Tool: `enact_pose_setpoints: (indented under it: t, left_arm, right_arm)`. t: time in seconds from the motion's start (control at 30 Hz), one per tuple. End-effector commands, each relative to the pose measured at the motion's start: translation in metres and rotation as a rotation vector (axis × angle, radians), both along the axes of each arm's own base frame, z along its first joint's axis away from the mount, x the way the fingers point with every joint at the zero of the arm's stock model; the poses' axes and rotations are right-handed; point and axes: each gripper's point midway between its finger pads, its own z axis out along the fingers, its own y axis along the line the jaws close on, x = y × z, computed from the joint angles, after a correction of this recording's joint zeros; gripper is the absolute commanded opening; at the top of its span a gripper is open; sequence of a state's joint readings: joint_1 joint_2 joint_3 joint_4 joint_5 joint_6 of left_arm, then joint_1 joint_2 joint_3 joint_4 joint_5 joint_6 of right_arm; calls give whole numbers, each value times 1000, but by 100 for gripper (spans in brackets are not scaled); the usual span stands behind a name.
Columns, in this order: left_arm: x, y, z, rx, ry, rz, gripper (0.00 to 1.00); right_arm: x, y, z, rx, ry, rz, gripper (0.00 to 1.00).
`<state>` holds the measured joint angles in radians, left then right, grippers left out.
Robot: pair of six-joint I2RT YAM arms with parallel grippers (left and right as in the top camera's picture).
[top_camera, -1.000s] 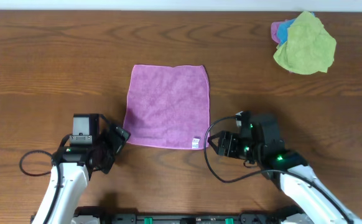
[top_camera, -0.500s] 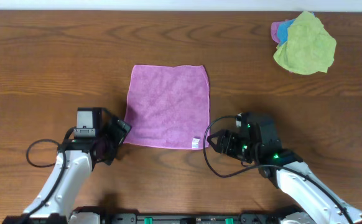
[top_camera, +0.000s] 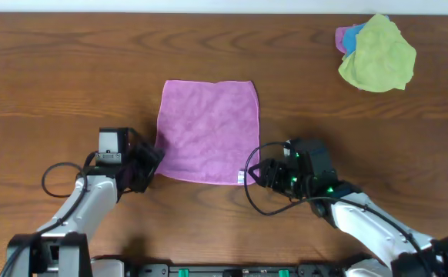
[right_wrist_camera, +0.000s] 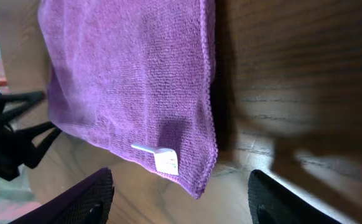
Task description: Fold the cloth
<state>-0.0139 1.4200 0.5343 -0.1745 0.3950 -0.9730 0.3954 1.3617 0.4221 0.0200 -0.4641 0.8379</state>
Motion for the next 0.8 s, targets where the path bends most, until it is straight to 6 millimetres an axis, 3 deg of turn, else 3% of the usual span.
enact_pose_setpoints:
  t: [0.0, 0.2, 0.3, 0.77]
  left_arm:
    - [-6, -1, -10, -3, 34, -7, 46]
    - [-2, -3, -9, -13, 16, -14, 26]
    - [0, -4, -10, -20, 10, -18, 6]
    - [-1, -8, -12, -39, 16, -33, 6]
  right_arm:
    - [-5, 3, -4, 8, 32, -7, 71]
    - [-3, 2, -4, 5, 23, -13, 72]
    - [-1, 0, -5, -6, 21, -29, 73]
    - [8, 0, -23, -14, 42, -62, 70]
